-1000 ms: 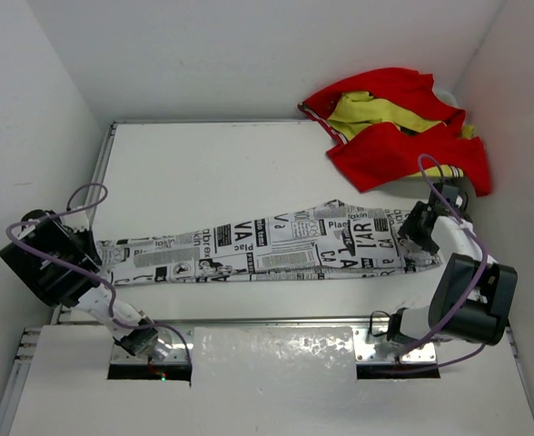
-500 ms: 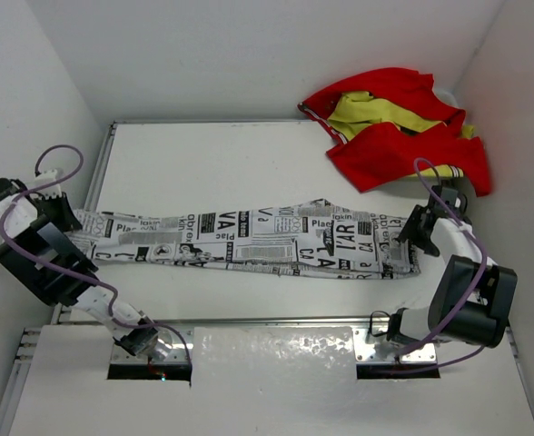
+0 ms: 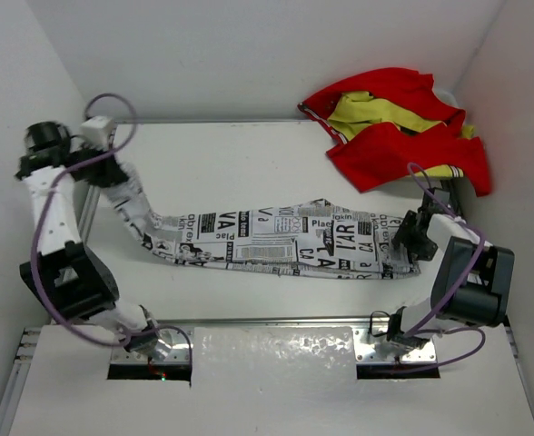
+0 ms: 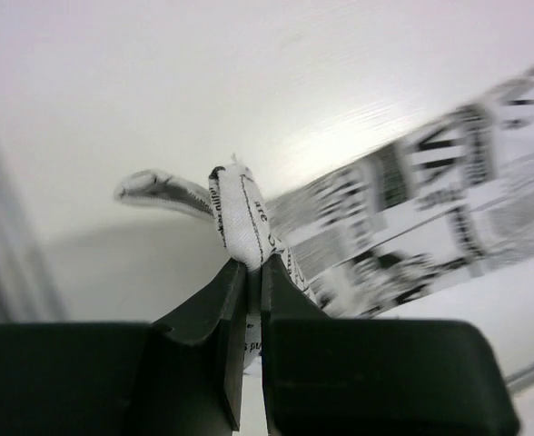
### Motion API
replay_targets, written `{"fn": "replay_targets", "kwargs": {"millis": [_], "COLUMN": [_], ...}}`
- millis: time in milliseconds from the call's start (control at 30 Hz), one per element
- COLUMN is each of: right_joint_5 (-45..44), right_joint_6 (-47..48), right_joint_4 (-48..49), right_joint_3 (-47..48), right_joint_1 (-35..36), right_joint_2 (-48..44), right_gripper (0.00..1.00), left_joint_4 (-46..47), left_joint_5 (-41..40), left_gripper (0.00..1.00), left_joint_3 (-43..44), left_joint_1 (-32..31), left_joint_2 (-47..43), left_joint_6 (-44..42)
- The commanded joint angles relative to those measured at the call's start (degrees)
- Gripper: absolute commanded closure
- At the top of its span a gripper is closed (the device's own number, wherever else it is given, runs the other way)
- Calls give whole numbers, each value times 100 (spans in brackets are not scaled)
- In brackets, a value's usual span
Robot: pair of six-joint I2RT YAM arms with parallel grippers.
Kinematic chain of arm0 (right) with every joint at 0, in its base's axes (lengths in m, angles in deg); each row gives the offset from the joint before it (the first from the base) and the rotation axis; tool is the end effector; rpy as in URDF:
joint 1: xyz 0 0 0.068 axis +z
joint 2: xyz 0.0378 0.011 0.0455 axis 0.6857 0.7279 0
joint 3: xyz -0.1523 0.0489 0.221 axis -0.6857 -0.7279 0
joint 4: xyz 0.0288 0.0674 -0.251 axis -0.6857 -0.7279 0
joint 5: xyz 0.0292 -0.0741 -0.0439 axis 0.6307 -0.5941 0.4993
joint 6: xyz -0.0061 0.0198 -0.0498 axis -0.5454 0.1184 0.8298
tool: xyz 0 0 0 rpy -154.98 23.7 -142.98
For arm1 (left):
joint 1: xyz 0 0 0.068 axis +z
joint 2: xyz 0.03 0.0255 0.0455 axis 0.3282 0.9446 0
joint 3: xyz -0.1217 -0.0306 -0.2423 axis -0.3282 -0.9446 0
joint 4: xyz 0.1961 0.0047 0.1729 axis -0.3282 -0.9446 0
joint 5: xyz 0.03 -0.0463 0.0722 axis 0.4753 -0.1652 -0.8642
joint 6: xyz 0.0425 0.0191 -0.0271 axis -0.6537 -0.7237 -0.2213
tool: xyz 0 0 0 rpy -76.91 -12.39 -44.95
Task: Fold and stack the trousers
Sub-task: Fold the trousers
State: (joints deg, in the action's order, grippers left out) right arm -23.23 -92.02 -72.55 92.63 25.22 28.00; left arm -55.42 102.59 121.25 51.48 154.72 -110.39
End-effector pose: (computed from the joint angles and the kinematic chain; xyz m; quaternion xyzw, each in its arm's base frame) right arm 0.2395 -0.0825 0.1446 0.3423 0.9183 -0.0499 0.1924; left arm 0.2763 0.1485 0.3334 0.1128 0.9059 -0.1232 0.3891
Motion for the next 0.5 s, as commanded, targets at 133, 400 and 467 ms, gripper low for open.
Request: {"fn": "replay_targets", "kwargs": {"millis": [133,400,467], "right_joint_5": [9,-79,-114], "right_joint_6": [-43,-280,-342], "right_joint_4": [42,112,147], "right_joint_3": [81,-269,-419], "right_joint_1": [329,620,672], "right_joint_2": [-441,-898,-1021], "right_gripper": [37,36,36], "left_joint_4": [1356,2431,2405], "left_joint_5": [220,-184,-404], "left_gripper": [100,100,100], "left_joint_3": [-164,414,537], "left_joint_1": [-2904,-4821,-5304], "left_joint_2": [-587,185,502], "left_joint_6": [2366,3881,3819]}}
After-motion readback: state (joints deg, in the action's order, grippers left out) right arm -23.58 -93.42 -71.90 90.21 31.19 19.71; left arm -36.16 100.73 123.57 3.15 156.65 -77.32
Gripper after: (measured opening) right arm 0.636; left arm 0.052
